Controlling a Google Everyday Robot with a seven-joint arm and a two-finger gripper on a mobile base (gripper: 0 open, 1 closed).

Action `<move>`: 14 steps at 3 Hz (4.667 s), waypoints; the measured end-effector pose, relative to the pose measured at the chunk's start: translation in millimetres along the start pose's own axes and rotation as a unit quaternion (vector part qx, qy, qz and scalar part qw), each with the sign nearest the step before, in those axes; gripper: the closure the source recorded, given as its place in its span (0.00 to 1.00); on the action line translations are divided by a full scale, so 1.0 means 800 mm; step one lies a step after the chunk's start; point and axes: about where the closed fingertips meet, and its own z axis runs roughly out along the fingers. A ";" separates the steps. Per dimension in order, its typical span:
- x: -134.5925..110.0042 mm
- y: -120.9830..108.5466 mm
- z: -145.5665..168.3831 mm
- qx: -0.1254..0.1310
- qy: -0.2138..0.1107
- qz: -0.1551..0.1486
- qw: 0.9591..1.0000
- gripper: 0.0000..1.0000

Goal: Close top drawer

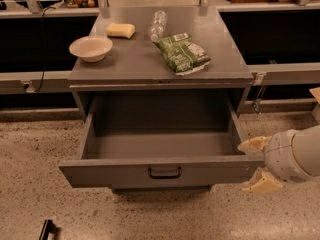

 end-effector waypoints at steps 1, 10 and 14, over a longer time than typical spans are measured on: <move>-0.009 0.003 -0.002 0.002 -0.024 -0.020 1.000 0.61; -0.021 -0.089 0.253 0.028 -0.079 -0.055 0.995 1.00; -0.020 -0.210 0.318 0.052 -0.053 -0.059 0.995 1.00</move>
Offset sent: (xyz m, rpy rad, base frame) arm -0.0101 0.0087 -0.0790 -0.0140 0.0247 -0.1053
